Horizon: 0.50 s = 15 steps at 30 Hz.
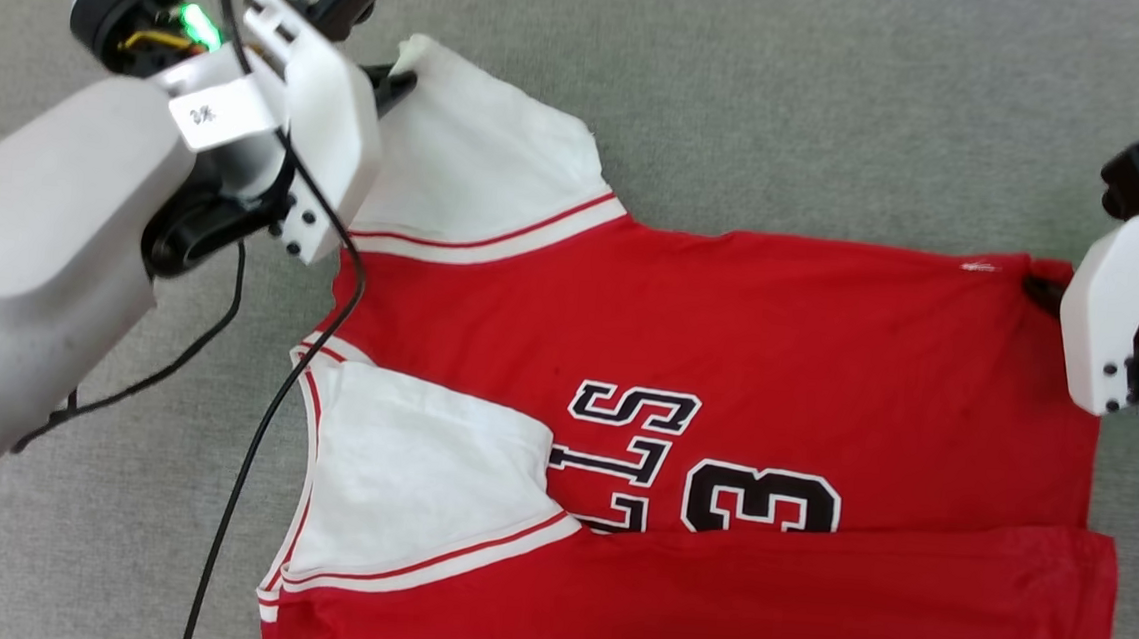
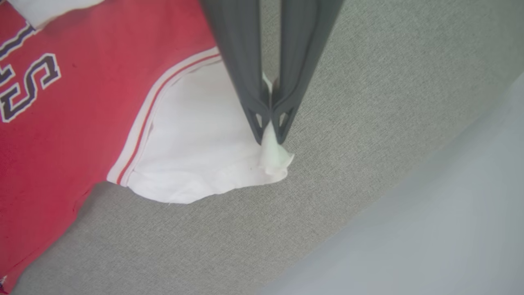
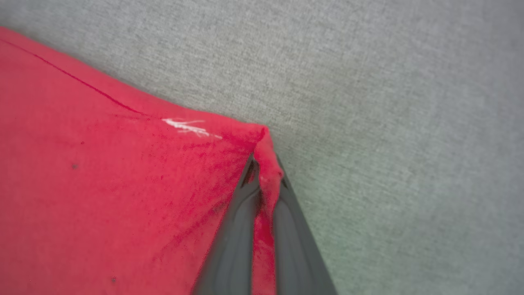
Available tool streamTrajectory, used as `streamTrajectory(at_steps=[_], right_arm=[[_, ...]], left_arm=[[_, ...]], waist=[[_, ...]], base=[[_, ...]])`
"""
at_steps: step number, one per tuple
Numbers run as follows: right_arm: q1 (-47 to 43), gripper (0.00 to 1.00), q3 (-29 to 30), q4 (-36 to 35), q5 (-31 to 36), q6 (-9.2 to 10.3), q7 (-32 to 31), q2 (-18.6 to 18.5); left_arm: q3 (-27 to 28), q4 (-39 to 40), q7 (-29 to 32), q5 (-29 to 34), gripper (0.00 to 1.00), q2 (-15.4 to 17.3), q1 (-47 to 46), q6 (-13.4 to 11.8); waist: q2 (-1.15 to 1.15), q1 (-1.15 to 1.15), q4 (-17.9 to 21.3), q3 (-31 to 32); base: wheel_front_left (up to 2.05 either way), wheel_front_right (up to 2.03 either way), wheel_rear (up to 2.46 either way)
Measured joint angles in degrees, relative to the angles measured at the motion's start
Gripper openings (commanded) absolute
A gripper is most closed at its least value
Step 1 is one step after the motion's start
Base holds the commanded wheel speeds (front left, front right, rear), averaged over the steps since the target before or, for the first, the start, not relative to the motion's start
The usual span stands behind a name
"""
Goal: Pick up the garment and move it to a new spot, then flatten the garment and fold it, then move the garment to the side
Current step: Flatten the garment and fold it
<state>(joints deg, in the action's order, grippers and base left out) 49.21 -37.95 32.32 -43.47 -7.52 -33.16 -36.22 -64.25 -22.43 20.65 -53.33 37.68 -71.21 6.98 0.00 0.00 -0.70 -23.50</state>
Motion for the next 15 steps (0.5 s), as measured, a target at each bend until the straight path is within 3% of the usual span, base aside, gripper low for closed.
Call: streamTrajectory(at_steps=[6,15], right_arm=[[-2.2,0.0,-3.6,-1.3,-2.3,0.0,7.7,-2.2],[-8.2,0.0,-6.8,-4.5,-4.5,0.0,16.0,-4.5]], left_arm=[[-0.3,2.7,-2.8,-0.9,0.0,2.8,6.1,-1.8],[-0.9,11.3,-5.8,-3.0,0.0,8.4,16.4,-7.1]], waist=[[0.0,0.0,0.6,4.2],[0.0,0.0,0.6,10.2]], base=[[0.0,0.0,0.0],[0.0,0.0,0.0]])
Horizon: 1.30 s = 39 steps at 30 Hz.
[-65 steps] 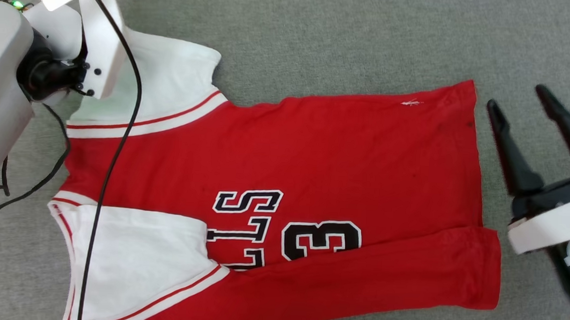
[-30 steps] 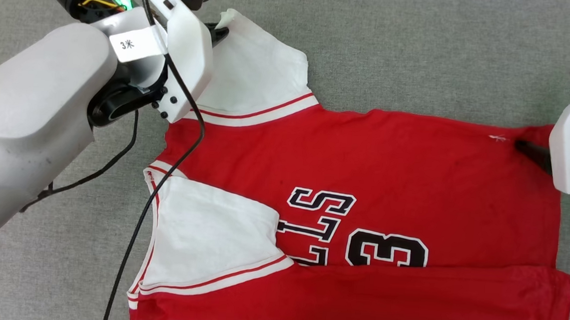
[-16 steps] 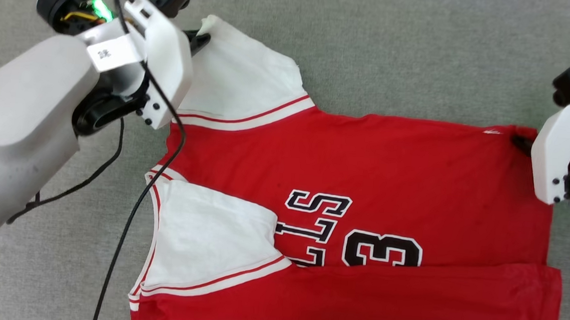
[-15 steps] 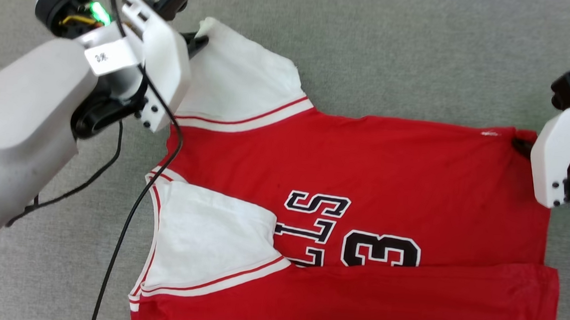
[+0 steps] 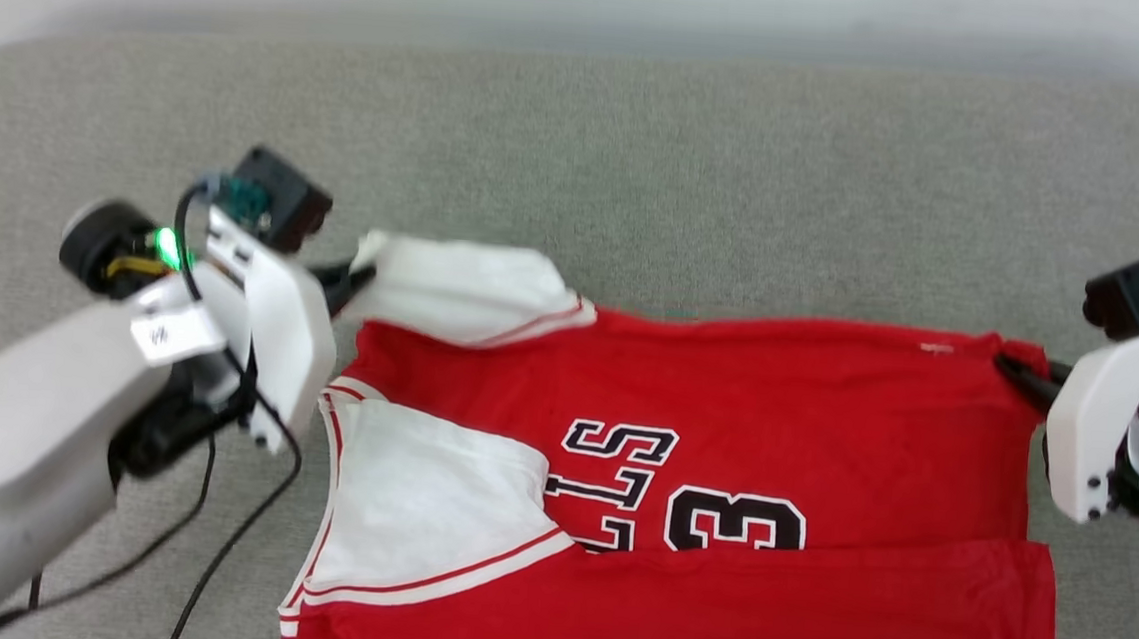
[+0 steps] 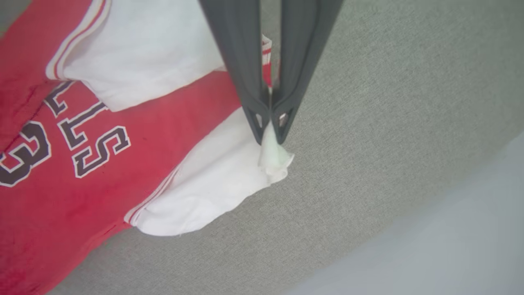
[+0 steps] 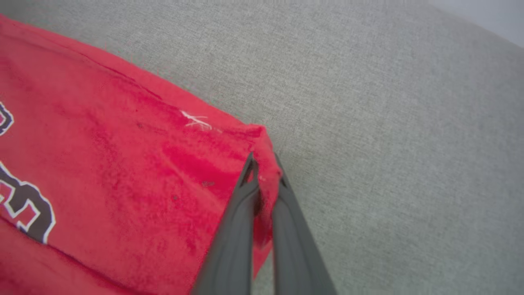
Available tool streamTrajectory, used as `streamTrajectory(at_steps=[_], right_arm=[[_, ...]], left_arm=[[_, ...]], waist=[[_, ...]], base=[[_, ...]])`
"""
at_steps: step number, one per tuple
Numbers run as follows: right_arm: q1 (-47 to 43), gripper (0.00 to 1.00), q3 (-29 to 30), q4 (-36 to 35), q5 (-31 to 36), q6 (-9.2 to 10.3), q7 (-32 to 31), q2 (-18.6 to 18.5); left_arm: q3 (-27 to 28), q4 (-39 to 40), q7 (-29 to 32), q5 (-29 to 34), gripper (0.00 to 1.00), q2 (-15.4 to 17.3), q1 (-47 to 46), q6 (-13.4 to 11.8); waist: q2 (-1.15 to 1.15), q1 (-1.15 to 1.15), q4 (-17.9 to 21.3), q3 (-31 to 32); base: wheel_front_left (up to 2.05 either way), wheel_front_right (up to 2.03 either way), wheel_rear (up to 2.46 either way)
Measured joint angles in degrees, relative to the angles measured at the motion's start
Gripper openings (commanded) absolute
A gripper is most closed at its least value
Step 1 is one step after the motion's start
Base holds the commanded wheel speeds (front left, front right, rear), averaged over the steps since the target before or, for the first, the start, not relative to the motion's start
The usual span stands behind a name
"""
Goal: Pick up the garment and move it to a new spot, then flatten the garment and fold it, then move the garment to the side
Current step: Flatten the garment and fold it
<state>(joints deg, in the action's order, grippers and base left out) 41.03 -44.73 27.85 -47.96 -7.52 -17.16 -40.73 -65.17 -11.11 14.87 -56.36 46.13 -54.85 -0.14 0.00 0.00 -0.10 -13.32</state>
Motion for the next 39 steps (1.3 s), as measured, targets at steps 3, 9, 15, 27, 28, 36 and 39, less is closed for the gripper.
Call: streamTrajectory(at_steps=[3,9,15,27,28,36,39], right_arm=[[-2.7,0.0,-0.1,-1.1,-0.2,0.0,2.3,-0.9],[-11.3,0.0,1.6,-5.4,-0.5,0.0,6.5,-3.3],[-19.2,0.0,5.1,-7.9,-0.7,0.0,7.3,-3.7],[-32.7,0.0,14.3,-12.0,1.1,0.0,7.3,-1.3],[-33.6,0.0,15.1,-12.3,1.1,0.0,7.2,-0.8],[-39.3,0.0,19.3,-13.7,3.2,0.0,4.7,2.6],[-40.0,0.7,20.6,-14.3,4.2,0.0,4.0,3.5]], left_arm=[[-0.5,2.7,-0.7,-1.0,0.0,1.3,3.5,-1.9],[-2.1,8.5,-3.0,-2.9,0.0,4.5,12.5,-6.7],[-3.5,10.4,-4.6,-5.0,0.0,5.2,18.8,-9.0],[-5.0,8.3,-6.5,-6.9,0.0,3.7,25.0,-10.5],[-5.0,7.9,-6.5,-6.9,0.0,3.5,25.0,-10.5],[-5.2,4.9,-7.5,-7.3,0.0,1.9,26.3,-10.5],[-4.9,3.8,-9.1,-7.3,0.26,1.6,26.7,-11.1]], waist=[[0.0,0.0,-0.3,1.5],[0.0,0.0,-1.1,5.1],[0.0,0.0,-1.5,7.0],[0.0,0.0,-1.6,7.4],[0.0,0.0,-1.6,7.4],[0.0,0.0,-1.2,6.8],[0.0,0.0,-1.0,7.1]], base=[[0.0,0.0,0.0],[0.0,0.0,0.0],[0.0,0.0,0.0],[0.0,0.0,0.0],[0.0,0.0,0.0],[0.0,0.0,0.0],[0.0,0.0,0.0]])
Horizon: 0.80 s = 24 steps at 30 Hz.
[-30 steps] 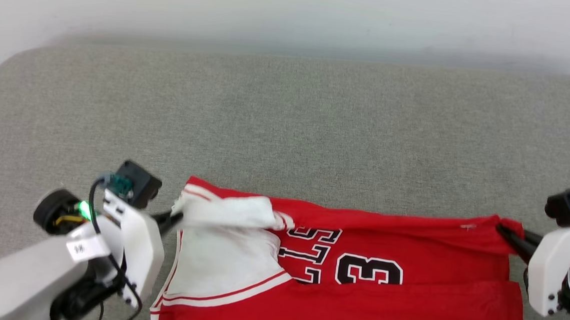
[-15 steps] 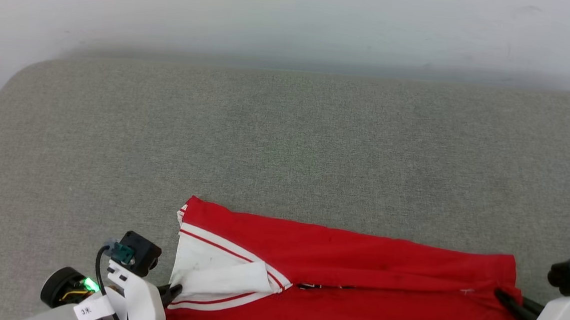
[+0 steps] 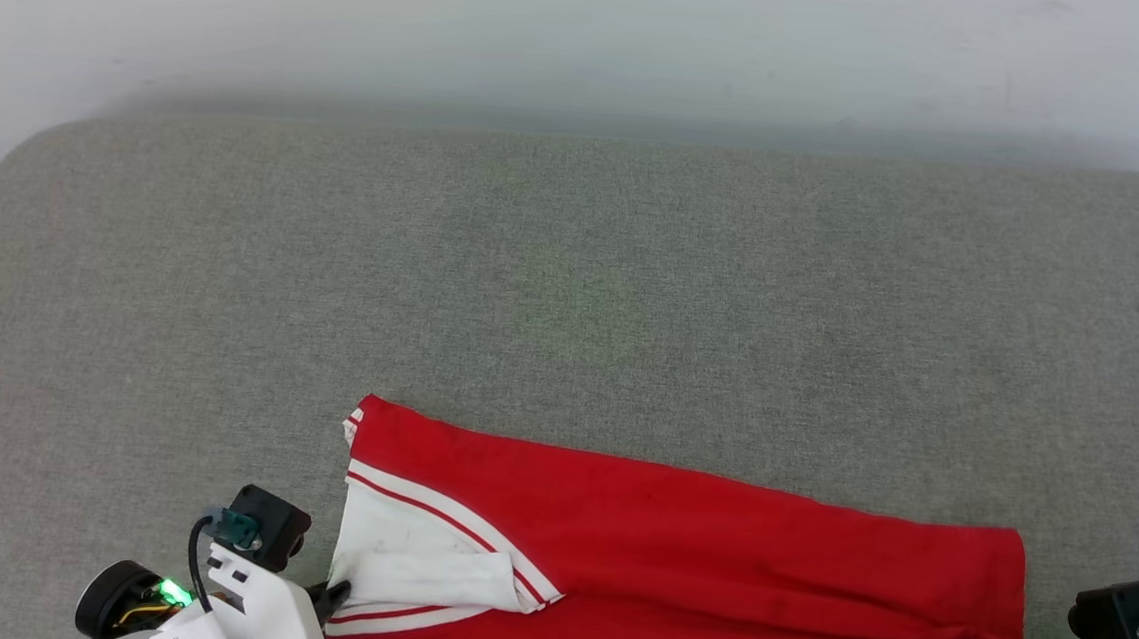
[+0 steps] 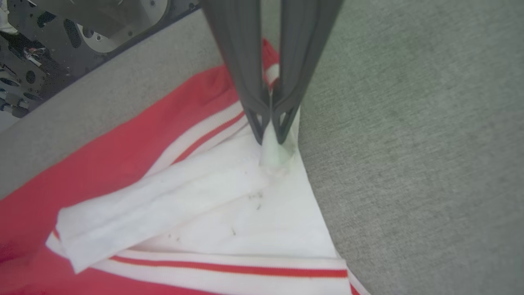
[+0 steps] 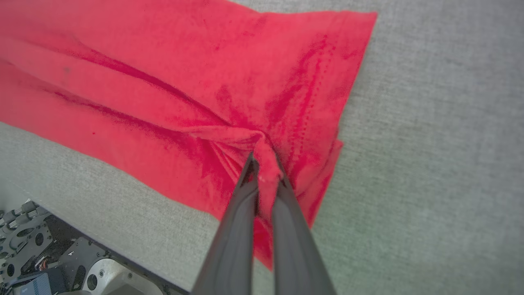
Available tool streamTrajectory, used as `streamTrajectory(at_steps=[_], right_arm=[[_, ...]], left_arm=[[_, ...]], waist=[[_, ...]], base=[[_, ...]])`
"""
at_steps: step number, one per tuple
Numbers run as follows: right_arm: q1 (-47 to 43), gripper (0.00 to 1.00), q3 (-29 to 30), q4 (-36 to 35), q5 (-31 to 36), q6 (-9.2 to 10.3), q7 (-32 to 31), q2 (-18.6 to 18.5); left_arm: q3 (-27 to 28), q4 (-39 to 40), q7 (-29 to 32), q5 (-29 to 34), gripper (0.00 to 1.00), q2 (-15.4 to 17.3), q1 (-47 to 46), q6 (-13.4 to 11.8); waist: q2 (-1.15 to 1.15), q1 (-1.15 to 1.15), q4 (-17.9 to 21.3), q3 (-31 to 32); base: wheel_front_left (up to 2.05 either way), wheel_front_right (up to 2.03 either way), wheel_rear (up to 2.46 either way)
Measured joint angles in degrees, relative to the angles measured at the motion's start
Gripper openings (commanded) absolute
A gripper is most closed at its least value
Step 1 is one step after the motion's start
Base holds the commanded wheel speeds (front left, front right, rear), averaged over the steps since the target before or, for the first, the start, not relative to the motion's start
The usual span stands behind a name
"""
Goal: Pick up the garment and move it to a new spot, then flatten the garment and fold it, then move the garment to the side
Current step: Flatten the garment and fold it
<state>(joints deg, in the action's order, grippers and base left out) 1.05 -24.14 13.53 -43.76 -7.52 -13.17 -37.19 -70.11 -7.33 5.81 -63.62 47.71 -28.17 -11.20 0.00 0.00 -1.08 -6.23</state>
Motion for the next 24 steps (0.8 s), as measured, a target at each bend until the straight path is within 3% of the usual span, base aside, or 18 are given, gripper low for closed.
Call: streamTrajectory(at_steps=[1,8,17,24], right_arm=[[-0.3,1.0,0.6,-0.4,0.1,0.0,0.0,0.3],[-1.3,1.0,5.6,-6.1,2.3,0.01,-0.7,0.5],[-2.3,1.0,13.5,-13.0,3.3,0.01,-5.9,-1.6],[-3.1,1.0,17.9,-10.5,-4.9,0.02,-15.6,-2.8]], left_arm=[[0.1,-0.2,-0.9,0.4,1.0,-0.1,0.2,-0.5],[2.4,0.0,-7.9,1.2,1.0,-0.5,2.5,-5.3],[7.5,2.1,-18.1,2.8,1.0,-1.1,4.9,-14.0],[13.7,3.3,-20.7,7.6,1.0,-3.2,7.1,-18.8]], waist=[[0.0,0.0,0.1,0.1],[0.0,0.0,0.5,2.0],[0.0,0.0,0.2,3.1],[0.0,0.0,-1.1,3.1]], base=[[0.0,0.0,0.0],[0.0,0.0,0.0],[0.0,0.0,0.0],[0.0,0.0,0.0]])
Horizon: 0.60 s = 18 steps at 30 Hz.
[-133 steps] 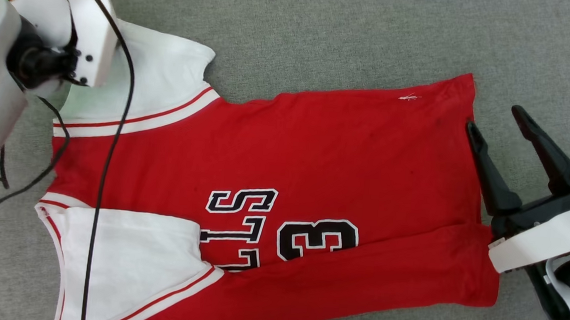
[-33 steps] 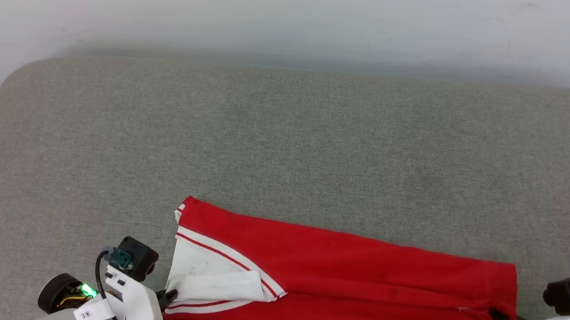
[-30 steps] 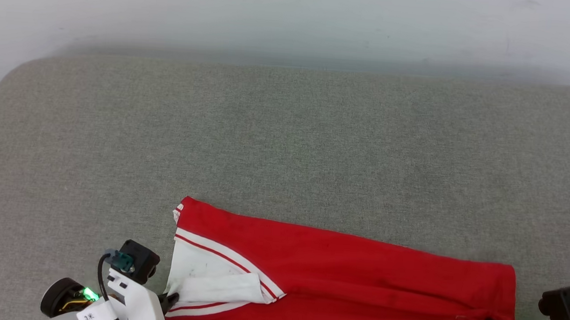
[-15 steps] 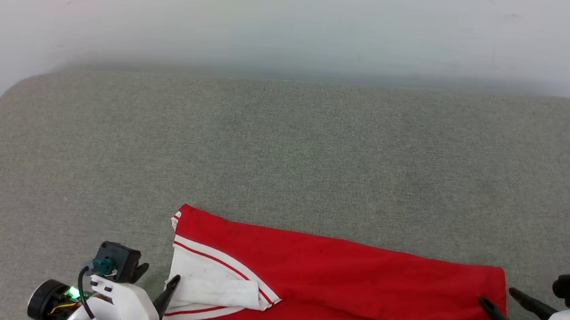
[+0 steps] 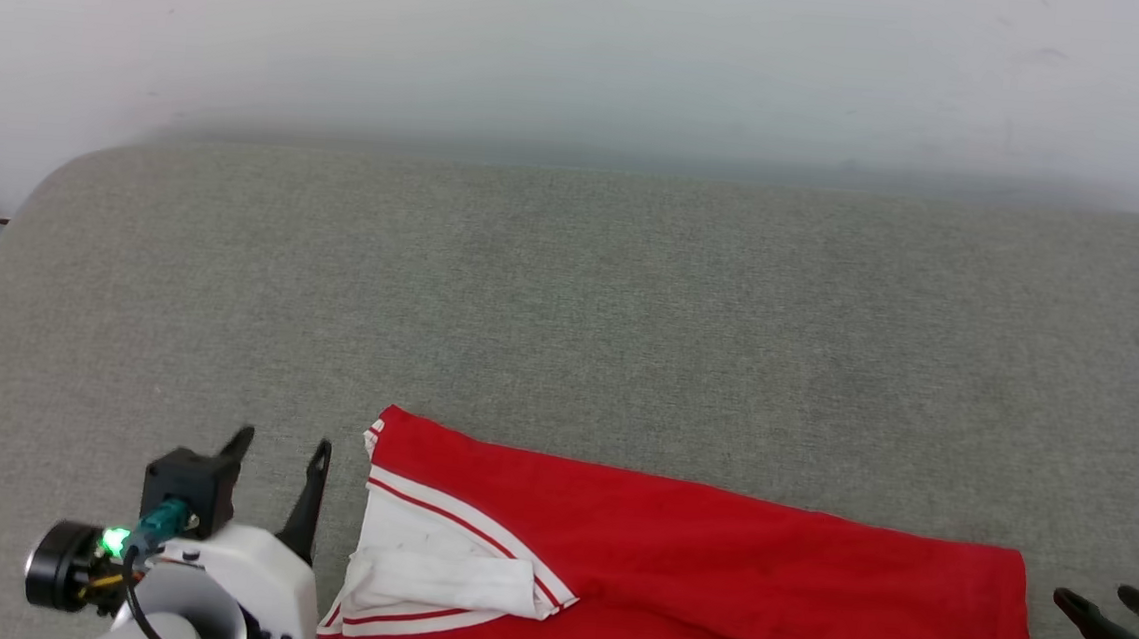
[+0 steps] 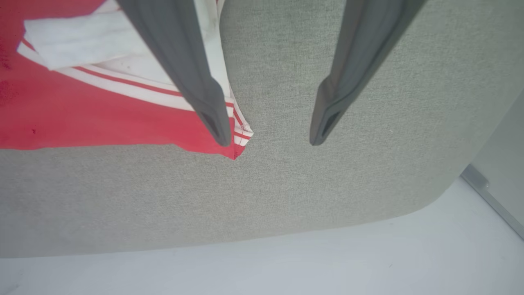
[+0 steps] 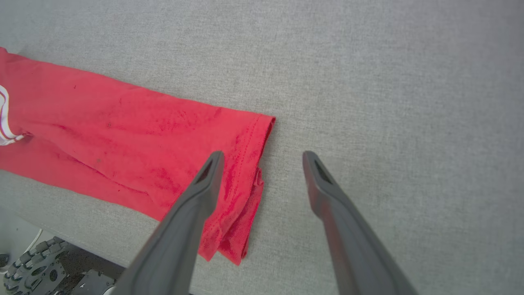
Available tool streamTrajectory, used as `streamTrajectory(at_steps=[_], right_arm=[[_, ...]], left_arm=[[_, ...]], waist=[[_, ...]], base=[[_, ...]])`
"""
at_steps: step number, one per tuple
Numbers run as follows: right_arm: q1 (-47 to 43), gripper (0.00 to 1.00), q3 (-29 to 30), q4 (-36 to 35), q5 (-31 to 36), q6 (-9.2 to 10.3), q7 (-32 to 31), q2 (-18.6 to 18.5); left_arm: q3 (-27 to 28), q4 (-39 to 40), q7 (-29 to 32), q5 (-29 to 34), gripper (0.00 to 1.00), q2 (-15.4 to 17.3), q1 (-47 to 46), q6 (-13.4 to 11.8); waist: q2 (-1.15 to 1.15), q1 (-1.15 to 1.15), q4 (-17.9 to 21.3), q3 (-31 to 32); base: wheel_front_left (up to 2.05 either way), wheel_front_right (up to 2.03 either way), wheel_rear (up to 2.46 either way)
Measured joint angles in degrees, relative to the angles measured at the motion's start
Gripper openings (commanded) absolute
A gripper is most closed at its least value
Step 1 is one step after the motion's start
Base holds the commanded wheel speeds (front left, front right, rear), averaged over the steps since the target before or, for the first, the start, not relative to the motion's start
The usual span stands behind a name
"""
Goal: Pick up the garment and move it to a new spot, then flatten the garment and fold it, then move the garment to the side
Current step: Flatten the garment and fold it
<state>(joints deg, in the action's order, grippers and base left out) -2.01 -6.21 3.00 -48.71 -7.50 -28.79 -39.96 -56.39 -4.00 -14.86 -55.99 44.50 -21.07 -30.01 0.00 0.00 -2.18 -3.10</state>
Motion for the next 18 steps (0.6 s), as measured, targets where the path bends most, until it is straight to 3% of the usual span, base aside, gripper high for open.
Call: streamTrajectory(at_steps=[4,9,15,18], right_arm=[[0.0,1.0,1.1,2.8,-3.2,0.0,-4.2,-0.1],[0.8,1.0,0.9,7.0,-4.7,0.0,-6.4,0.8],[2.8,1.0,-0.7,11.5,-5.8,0.0,-6.5,3.1],[3.8,1.0,-2.8,13.4,-6.6,-0.01,-5.6,4.6]], left_arm=[[6.9,1.9,0.0,6.9,1.0,-1.9,1.4,-2.0],[14.4,3.2,-0.1,14.1,1.0,-4.4,5.6,-2.7],[22.8,5.1,-0.1,22.2,1.0,-8.3,10.4,-2.7],[28.4,6.2,-0.1,27.2,1.0,-12.0,14.7,-1.0]], waist=[[0.0,0.0,-1.1,-0.3],[0.0,0.0,-2.2,-1.1],[0.0,-0.01,-3.5,-2.5],[0.0,-0.01,-4.6,-3.4]], base=[[0.0,0.0,0.0],[0.0,0.0,0.0],[0.0,0.0,0.0],[0.0,0.0,0.0]])
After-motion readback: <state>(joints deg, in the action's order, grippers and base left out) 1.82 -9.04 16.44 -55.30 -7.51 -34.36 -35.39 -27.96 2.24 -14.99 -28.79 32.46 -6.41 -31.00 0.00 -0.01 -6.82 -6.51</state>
